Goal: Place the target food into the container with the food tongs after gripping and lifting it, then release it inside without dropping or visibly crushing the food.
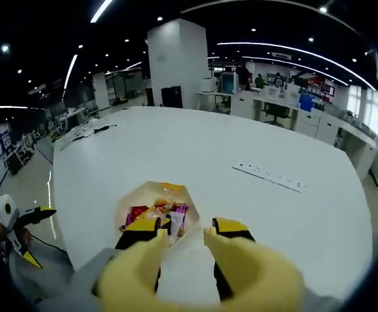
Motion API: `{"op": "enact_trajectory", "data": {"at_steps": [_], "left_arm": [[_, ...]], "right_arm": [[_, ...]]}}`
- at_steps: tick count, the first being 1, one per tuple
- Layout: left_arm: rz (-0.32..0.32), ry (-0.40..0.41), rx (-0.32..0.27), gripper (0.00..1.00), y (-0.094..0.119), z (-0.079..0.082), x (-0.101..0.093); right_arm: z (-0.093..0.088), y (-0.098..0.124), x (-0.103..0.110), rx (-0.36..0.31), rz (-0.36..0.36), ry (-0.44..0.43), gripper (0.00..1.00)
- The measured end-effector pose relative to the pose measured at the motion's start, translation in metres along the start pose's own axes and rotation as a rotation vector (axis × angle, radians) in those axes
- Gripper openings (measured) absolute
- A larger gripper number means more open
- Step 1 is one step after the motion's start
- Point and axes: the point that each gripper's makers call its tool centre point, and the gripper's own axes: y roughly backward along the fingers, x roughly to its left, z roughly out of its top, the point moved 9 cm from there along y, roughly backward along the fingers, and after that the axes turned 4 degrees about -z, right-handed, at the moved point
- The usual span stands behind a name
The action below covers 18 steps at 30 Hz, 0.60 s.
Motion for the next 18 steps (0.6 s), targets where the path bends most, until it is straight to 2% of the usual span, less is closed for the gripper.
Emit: {"op": "enact_trajectory", "data": {"at_steps": [7,12,18], "left_arm": [[-0.002,-0.005,0.001,0.99,0.0,0.0,0.0],[-0.007,-0.008,0.001,0.99,0.0,-0.001,0.0],[-0.012,-0.009,0.004,0.99,0.0,-0.001,0.0]], "right_arm": [[-0.041,0.054,0.005,-0.092,-0.077,-0.068,0.31],[-0.07,0.083,0.012,-0.096,-0.109,-0.099,0.31],[-0.099,0.119,0.026,-0.137,-0.149,-0.161,0.31]]}}
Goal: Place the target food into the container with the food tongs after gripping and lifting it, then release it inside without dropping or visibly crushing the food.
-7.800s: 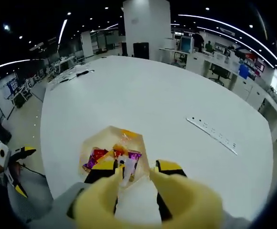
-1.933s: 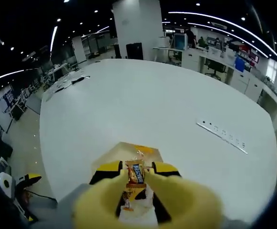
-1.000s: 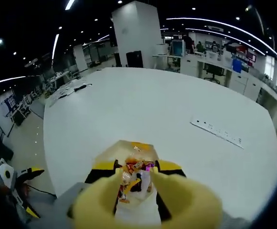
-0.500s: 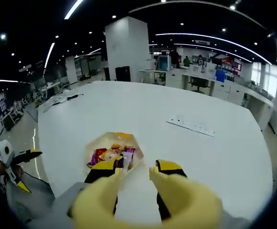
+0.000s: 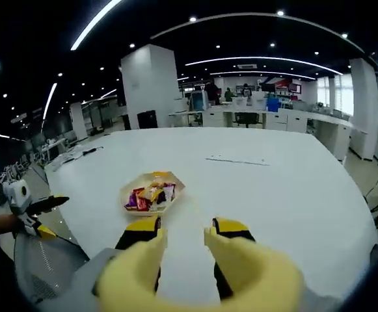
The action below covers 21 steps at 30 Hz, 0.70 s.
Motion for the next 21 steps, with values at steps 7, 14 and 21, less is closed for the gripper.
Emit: {"op": "enact_trajectory", "data": {"at_steps": [7,14,21], "left_arm": [[-0.02,-0.014,0.008,0.99,-0.001,0.002,0.0],[-0.166,0.006,0.034,0.81,-0.005,0.024,-0.011],[-0.54,-0.023,-0.002,0.47,-0.038,0.09,-0.066]], "right_arm": [[-0.022,0.021,0.008,0.015,-0.016,-0.039,0.31],[-0.018,0.032,0.015,-0.005,-0.002,-0.061,0.31],[0.013,0.041,0.036,-0.095,0.153,-0.1,0.31]]}}
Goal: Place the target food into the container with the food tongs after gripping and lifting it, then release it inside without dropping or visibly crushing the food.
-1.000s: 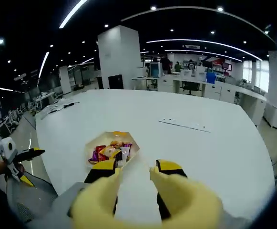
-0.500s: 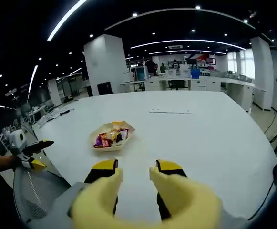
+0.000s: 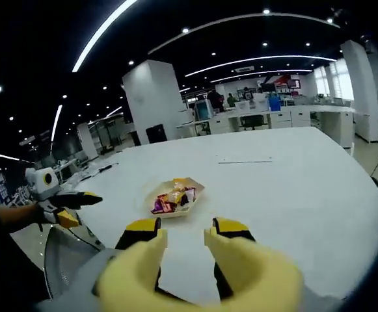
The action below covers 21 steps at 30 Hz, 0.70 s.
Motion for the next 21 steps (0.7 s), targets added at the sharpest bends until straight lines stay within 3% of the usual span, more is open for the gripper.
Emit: {"op": "enact_trajectory", "data": {"at_steps": [3,5,8,11,13,19,21], "left_arm": [[-0.179,0.09,-0.084,0.38,-0.033,0.027,-0.013],[-0.236,0.112,-0.098,0.38,-0.05,0.032,-0.014],[-0.288,0.175,-0.06,0.36,-0.066,0.025,-0.011],[-0.34,0.209,-0.036,0.26,-0.074,0.021,-0.012],[-0.366,0.217,-0.043,0.19,-0.075,0.023,-0.014],[-0.435,0.279,-0.132,0.15,-0.071,0.036,-0.017],[-0.443,0.284,-0.137,0.12,-0.07,0.038,-0.015]], "right_arm": [[0.012,-0.001,0.015,-0.004,0.049,0.041,0.31],[0.017,-0.001,0.023,-0.005,0.078,0.055,0.31],[0.021,-0.002,0.033,-0.008,0.123,0.062,0.31],[0.023,-0.002,0.036,-0.01,0.181,0.045,0.31],[0.025,-0.001,0.038,-0.017,0.216,0.026,0.31],[0.029,0.0,0.038,-0.042,0.295,-0.073,0.31],[0.03,-0.002,0.036,-0.047,0.316,-0.097,0.31]]}}
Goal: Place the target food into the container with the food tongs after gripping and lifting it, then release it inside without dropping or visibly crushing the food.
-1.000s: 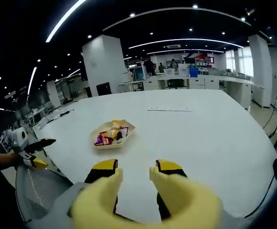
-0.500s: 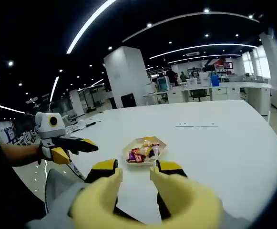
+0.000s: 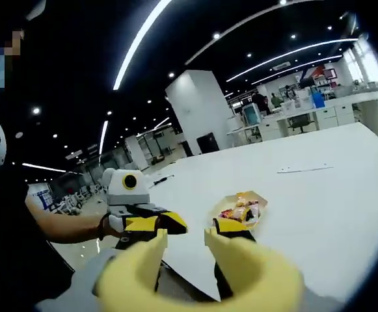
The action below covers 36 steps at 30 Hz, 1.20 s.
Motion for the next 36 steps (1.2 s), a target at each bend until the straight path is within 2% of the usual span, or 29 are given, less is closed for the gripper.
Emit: {"op": "enact_trajectory", "data": {"at_steps": [4,8,12,14,18,23,25,26,27,34,36], "left_arm": [[-0.042,0.015,0.007,0.05,-0.001,0.001,-0.003],[-0.067,0.047,-0.003,0.05,0.0,0.003,-0.004],[-0.088,0.063,0.017,0.08,-0.001,-0.001,-0.006],[-0.098,0.054,0.016,0.05,-0.001,-0.002,-0.007],[-0.11,0.021,-0.004,0.03,0.001,-0.001,-0.011],[-0.116,-0.039,0.02,0.0,0.003,0.001,-0.016],[-0.108,-0.069,0.029,0.0,0.006,0.003,-0.017],[-0.092,-0.122,0.057,0.0,0.008,0.003,-0.017],[-0.082,-0.14,0.064,0.0,0.01,0.004,-0.018],[-0.002,-0.189,0.088,0.0,0.031,0.005,-0.015],[0.052,-0.211,0.101,0.0,0.041,0.005,-0.01]], "right_arm": [[0.0,-0.002,-0.001,0.005,0.018,-0.016,0.31],[0.0,-0.004,0.0,-0.014,0.059,-0.062,0.31],[0.0,-0.007,0.005,-0.014,0.094,-0.071,0.31],[-0.001,-0.009,0.005,-0.001,0.085,-0.054,0.31],[-0.002,-0.007,0.005,-0.01,0.109,-0.089,0.32],[-0.003,-0.006,0.008,-0.004,0.132,-0.103,0.32],[-0.003,-0.004,0.007,0.003,0.13,-0.114,0.34],[-0.003,-0.003,0.007,0.001,0.126,-0.109,0.34],[-0.004,-0.003,0.006,0.003,0.124,-0.113,0.34],[-0.007,0.007,-0.004,0.018,0.092,-0.118,0.27],[-0.008,0.011,-0.01,0.023,0.077,-0.128,0.24]]}}
